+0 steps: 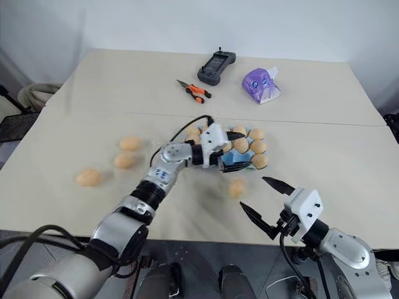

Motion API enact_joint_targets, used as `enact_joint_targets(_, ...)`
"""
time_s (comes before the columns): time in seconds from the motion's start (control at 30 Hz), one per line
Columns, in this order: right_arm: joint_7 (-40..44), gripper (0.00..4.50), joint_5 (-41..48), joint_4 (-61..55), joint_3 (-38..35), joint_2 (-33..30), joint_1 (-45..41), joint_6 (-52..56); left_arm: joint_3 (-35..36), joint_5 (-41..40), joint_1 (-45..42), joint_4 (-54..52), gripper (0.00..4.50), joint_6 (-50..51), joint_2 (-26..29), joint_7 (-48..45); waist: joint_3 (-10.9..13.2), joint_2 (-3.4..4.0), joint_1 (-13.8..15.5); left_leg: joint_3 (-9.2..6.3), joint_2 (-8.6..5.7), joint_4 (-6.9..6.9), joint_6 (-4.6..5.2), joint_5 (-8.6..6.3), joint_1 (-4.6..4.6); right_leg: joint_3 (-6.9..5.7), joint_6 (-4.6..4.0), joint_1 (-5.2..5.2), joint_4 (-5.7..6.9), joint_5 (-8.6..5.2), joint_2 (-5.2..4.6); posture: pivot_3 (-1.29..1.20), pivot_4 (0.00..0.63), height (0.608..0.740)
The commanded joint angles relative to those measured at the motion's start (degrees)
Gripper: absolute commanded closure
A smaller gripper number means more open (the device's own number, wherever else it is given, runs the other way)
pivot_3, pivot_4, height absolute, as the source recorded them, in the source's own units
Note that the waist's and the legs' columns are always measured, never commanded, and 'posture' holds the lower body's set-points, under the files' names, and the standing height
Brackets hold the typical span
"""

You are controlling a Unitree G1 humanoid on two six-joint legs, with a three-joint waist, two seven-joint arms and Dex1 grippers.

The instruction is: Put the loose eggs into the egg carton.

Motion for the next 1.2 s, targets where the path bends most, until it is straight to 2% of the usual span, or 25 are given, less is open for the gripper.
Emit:
enact_joint_targets(0.03,0.8,0.0,1.1,-0.3,0.5,-0.2,-2.1,0.0,2.9,-3.7,6.1,-11.7,0.01,3.1,4.8,-2.0,0.0,0.0,-0.1,0.0,0.03,0.0,-0.03,0.02,0.01,-0.01,-0.02,-0.01,0.05,-0.01,0.02,0.0,0.15,0.74)
enact_joint_targets(0.13,1.9,0.0,1.3,1.7,1.3,-0.5,-4.2,0.2,5.0,-5.7,12.6,-19.8,0.01,6.0,9.7,-2.5,0.0,0.0,0.1,-0.02,0.05,0.09,-0.05,0.03,0.02,-0.02,-0.02,-0.01,0.14,-0.01,0.02,0.0,0.15,0.74)
enact_joint_targets(0.37,6.0,0.0,2.1,5.3,1.4,-1.8,-5.9,0.5,6.1,-12.3,25.5,-36.7,0.01,13.9,19.4,-10.1,0.0,0.0,0.5,-0.06,-0.07,0.16,0.11,0.11,0.03,-0.16,-0.02,0.09,0.3,-0.01,-0.24,0.0,0.15,0.74)
enact_joint_targets(0.5,7.8,0.0,2.5,6.3,0.2,-2.9,-5.1,0.9,7.3,-17.5,30.0,-42.6,0.01,19.0,24.0,-14.2,0.0,0.0,0.3,-0.08,-0.07,0.1,0.08,0.08,0.11,-0.14,-0.02,0.11,0.34,0.0,-0.24,0.0,0.15,0.74)
enact_joint_targets(0.6,8.9,0.0,3.0,6.8,-0.7,-3.7,-4.4,0.8,7.0,-16.6,31.7,-43.0,0.01,18.4,26.1,-14.9,0.0,0.01,0.3,-0.12,-0.06,0.05,0.11,0.09,0.13,-0.14,-0.05,0.1,0.33,-0.01,-0.23,0.0,0.15,0.74)
enact_joint_targets(0.77,9.6,0.0,3.1,7.4,-1.4,-4.0,-4.3,0.2,6.0,-10.8,30.6,-35.8,0.01,22.3,25.2,-6.9,0.0,0.02,0.3,-0.17,-0.05,0.04,0.14,0.07,0.11,-0.15,-0.08,0.11,0.27,-0.03,-0.26,0.0,0.15,0.74)
enact_joint_targets(0.9,9.7,0.0,3.0,7.6,-1.5,-3.8,-4.5,-0.1,6.8,-8.1,29.8,-30.4,0.01,15.4,22.8,-2.6,-0.1,0.05,0.3,-0.25,-0.03,0.07,0.23,-0.06,0.14,-0.21,-0.08,0.19,0.28,-0.02,-0.39,0.0,0.15,0.74)
enact_joint_targets(0.97,9.8,0.0,2.9,7.7,-1.6,-3.6,-4.6,-0.3,7.6,-9.5,29.9,-30.8,0.01,15.6,21.4,-1.4,-0.2,0.19,0.0,-0.22,-0.04,0.06,0.2,-0.11,0.16,-0.2,-0.08,0.19,0.29,-0.01,-0.71,0.0,0.15,0.74)
enact_joint_targets(1.2,9.9,0.0,2.3,8.4,-1.2,-3.2,-5.4,-0.9,9.7,-11.7,31.8,-33.9,0.01,17.3,21.4,-0.7,-0.2,0.19,-0.3,-0.21,-0.11,0.0,0.21,0.09,0.13,-0.22,-0.09,0.12,0.28,-0.02,-0.65,0.0,0.15,0.74)
